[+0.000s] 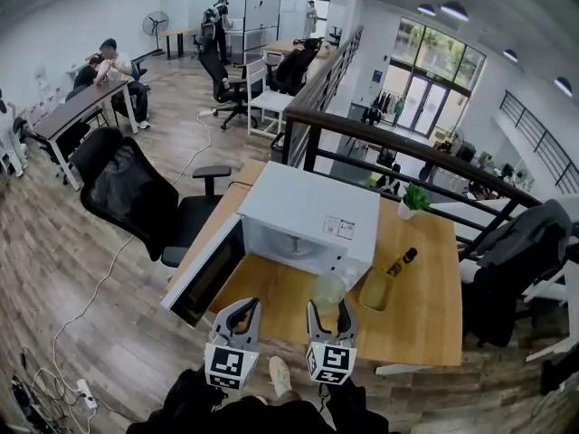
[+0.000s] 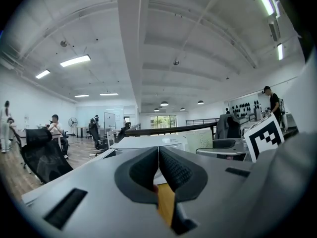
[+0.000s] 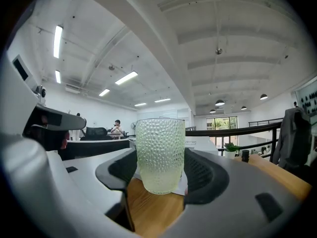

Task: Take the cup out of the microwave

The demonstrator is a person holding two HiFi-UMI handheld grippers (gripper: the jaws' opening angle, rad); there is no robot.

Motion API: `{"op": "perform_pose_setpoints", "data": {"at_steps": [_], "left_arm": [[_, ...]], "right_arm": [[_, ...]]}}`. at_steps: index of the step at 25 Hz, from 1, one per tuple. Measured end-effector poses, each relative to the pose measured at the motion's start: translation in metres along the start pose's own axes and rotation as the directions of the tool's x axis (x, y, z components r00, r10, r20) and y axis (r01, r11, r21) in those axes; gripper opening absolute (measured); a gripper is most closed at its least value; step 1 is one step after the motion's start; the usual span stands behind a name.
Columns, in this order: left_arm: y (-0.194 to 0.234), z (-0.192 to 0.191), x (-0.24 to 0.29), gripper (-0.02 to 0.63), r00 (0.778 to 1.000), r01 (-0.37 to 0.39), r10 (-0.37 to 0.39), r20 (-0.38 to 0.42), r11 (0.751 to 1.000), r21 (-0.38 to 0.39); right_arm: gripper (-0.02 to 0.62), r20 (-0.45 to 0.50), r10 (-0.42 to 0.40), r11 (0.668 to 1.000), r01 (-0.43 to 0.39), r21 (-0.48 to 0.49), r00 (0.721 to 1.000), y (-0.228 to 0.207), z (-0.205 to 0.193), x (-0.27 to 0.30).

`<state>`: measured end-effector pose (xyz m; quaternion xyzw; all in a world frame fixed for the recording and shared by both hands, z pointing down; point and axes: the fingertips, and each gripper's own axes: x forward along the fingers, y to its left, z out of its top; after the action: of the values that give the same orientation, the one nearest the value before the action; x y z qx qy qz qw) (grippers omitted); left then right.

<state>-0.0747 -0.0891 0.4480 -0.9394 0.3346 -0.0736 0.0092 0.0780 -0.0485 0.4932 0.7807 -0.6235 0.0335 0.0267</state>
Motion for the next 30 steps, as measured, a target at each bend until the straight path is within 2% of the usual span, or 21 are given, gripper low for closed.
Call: {"op": "perform_pose_setpoints", "data": {"at_steps": [13,19,30], "left_arm": [[-0.035,-0.020,-0.037,0.026,0.996,0.081,-0.081,-0.024,0.997,0.007],[-0.044,-0.017,-0.040,0.026,0.994,0.105,-0.104,-0.020,0.994,0.018],[-0.044,-0.017,-0.043,0.026,0.995,0.102,-0.101,-0.019,0.994,0.027]], "right_arm": [[0.311,0.023,-0.084,0.996,0.084,0.012,0.996,-0.002,0.004,-0.086],[0.311,0.029,-0.115,0.993,0.114,0.024,0.993,-0.008,0.007,-0.098],[0.311,0.029,-0.094,0.996,0.094,-0.001,0.995,0.000,0.012,-0.097]]}}
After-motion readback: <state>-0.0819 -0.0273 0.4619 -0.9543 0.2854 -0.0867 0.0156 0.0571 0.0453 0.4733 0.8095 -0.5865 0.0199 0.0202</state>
